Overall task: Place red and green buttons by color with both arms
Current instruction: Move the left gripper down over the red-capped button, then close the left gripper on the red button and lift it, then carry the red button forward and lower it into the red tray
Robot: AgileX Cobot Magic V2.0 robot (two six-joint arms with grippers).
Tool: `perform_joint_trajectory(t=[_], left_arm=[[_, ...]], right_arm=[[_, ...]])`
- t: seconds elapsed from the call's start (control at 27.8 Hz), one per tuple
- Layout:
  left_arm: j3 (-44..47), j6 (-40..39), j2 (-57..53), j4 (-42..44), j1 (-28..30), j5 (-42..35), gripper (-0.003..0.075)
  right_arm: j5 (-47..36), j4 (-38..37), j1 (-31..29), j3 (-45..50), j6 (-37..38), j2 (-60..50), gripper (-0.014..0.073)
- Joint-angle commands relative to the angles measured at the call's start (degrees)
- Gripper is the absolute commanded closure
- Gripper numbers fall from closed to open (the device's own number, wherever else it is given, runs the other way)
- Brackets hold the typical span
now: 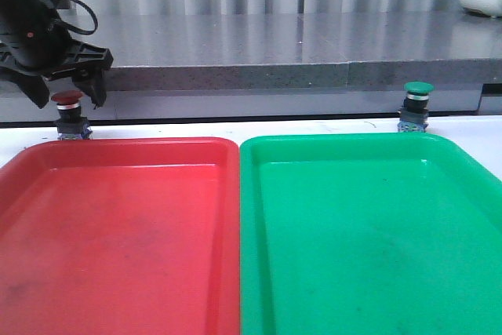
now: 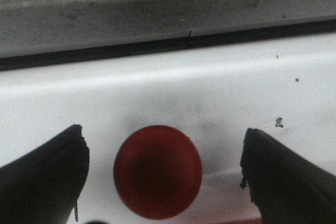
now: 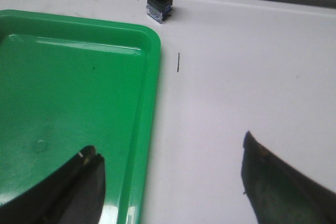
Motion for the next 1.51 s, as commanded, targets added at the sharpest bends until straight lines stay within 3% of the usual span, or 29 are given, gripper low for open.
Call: perform_joint_trajectory(t=[0.0, 0.22, 0.54, 0.76, 1.47], left_arm=[[-2.1, -0.2, -2.4, -0.1, -0.3, -2.8, 0.0155], [-2.1, -0.2, -1.3, -0.1, -0.3, -1.9, 0.0174], [-2.1, -0.2, -1.0, -0.3, -0.3, -3.8, 0.0416], [-2.1, -0.2, -1.4, -0.8, -0.3, -3.8, 0.0529], [1.0, -0.2, -16.1, -2.0, -0.5, 0.1, 0.0537]], right_arm=[[-3.5, 0.0, -0.4, -1.6, -0.4, 0.5, 0.0034], [-3.5, 0.0, -0.4, -1.6, -0.4, 0.5, 0.0034], [-3.5, 0.0, -0.4, -1.6, -0.4, 0.5, 0.0034], [-3.5, 0.0, -0.4, -1.6, -0.4, 0.5, 0.0034], [-3.5, 0.0, -0.4, -1.6, -0.4, 0.5, 0.0034]])
